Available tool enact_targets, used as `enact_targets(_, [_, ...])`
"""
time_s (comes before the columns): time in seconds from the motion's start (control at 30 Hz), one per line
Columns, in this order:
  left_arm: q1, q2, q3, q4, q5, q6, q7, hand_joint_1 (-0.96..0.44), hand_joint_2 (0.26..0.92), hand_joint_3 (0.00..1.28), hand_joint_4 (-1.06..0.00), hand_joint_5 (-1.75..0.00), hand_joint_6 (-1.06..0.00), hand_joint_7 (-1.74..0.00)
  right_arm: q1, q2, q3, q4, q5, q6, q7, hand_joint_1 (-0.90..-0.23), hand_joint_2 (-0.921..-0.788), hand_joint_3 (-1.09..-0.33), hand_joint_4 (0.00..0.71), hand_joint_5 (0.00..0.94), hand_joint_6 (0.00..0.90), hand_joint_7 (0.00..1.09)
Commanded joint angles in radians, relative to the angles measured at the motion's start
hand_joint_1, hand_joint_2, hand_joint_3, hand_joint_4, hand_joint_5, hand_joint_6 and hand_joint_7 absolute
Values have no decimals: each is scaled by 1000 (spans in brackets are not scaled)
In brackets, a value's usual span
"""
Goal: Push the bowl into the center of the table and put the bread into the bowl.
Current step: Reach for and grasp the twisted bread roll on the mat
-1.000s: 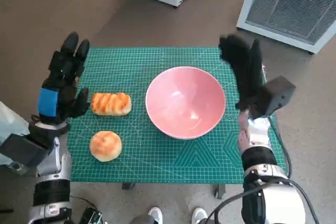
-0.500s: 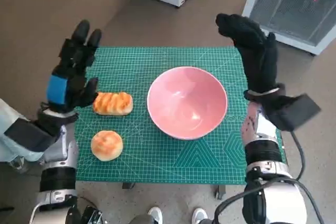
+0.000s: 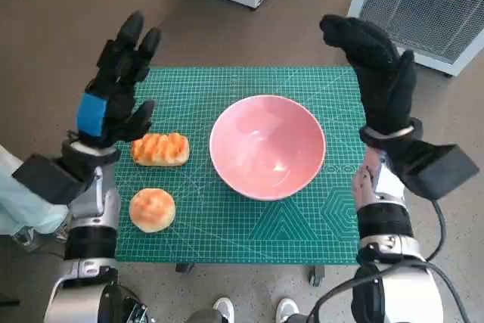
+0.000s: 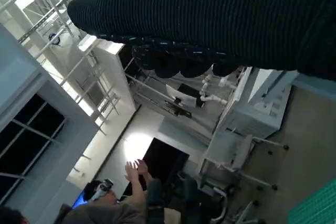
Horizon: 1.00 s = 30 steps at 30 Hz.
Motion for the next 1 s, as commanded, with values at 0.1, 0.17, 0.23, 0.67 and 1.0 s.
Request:
enact_targets(0.1, [-43, -3, -18, 11, 9, -22, -14, -759, 921, 419, -222, -7, -182, -127, 26, -19, 5, -9, 14, 13, 14, -769, -921, -652, 189, 3, 279, 76])
enact_targets(0.17, [-48, -4, -21, 14, 7, -24, -21, -760, 921, 419, -225, -8, -184, -125, 27, -22, 6, -12, 14, 12, 11, -768, -921, -649, 190, 3, 279, 77])
enact_targets(0.23, [-53, -5, -23, 18, 3, -25, -30, -758, 921, 419, -226, -7, -185, -124, 29, -24, 7, -14, 12, 8, 8, -768, -921, -648, 191, 4, 279, 78])
enact_targets(0.67, [-18, 277, -133, -187, 419, 221, 5, -543, 848, 72, -161, 0, -141, -87, 47, -39, 11, -34, 1, 4, -17, -768, -921, -641, 196, 4, 282, 81])
enact_targets(1.0, [-19, 363, -221, -423, 675, 679, -77, -252, 701, 3, -63, 0, -218, -35, 45, -44, 13, -35, -5, 15, -28, -764, -921, -640, 196, 3, 282, 82])
